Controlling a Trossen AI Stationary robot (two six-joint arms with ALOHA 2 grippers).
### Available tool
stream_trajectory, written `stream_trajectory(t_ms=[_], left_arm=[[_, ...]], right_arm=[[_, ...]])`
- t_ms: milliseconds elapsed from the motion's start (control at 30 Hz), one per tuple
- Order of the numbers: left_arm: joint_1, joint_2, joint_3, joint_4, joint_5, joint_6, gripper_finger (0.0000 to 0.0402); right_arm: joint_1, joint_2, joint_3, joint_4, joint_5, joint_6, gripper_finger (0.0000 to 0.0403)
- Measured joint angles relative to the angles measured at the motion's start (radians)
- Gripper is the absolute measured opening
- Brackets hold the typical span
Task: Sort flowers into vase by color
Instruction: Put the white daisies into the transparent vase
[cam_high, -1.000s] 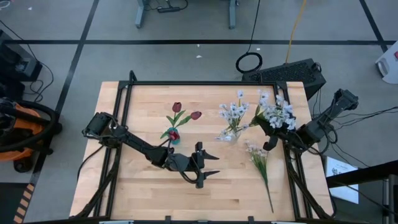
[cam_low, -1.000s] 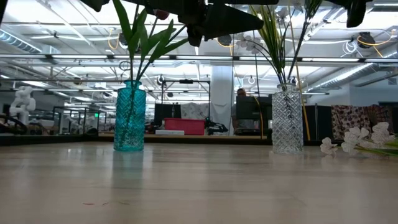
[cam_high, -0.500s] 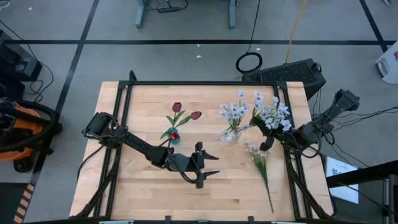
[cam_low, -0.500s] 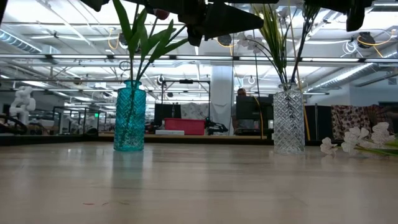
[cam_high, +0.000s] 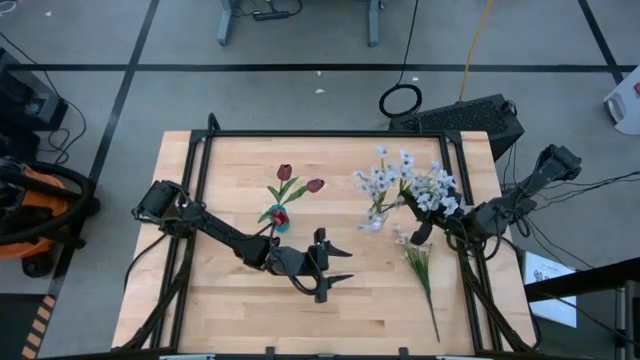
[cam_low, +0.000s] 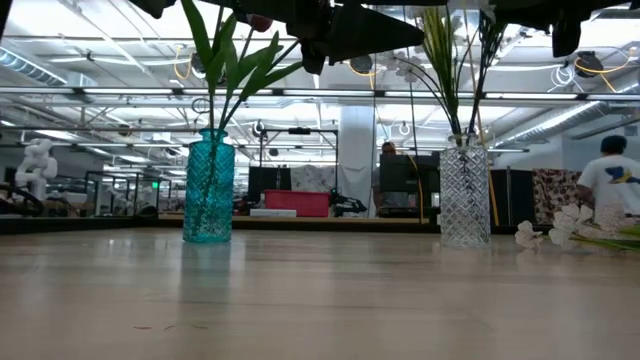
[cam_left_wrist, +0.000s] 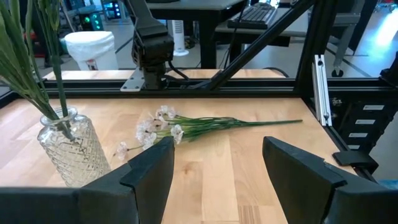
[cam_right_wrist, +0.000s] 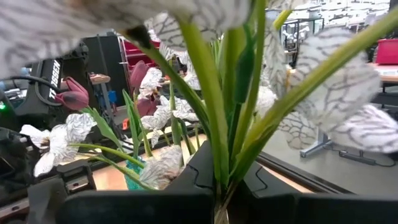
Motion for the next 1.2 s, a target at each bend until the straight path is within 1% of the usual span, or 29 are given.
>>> stream_trajectory(t_ms=[400,533,767,900,1200], left_arm=[[0.014,0.000,0.000,-0.001,0.000,0.000,0.0251],[0.013,0.000,0.000,-0.001,0.000,0.000,0.0251],[0.013,0.000,0.000,-0.002,0.000,-0.001,0.0251],[0.013,0.000,0.000,-0.002,0.000,-0.001,0.0251],[0.013,0.000,0.000,-0.005,0.000,-0.001,0.0251]], right_arm=[[-0.006,0.059,0.001,-0.003,0.001,0.029,0.0002],[-0.006,0.057,0.001,0.011,0.002,0.027,0.0002],[-0.006,0.056,0.000,0.095,-0.005,-0.025,0.0002],[-0.006,0.056,0.000,0.128,-0.027,-0.036,0.0002],[-0.006,0.055,0.000,0.127,-0.025,-0.004,0.0002]])
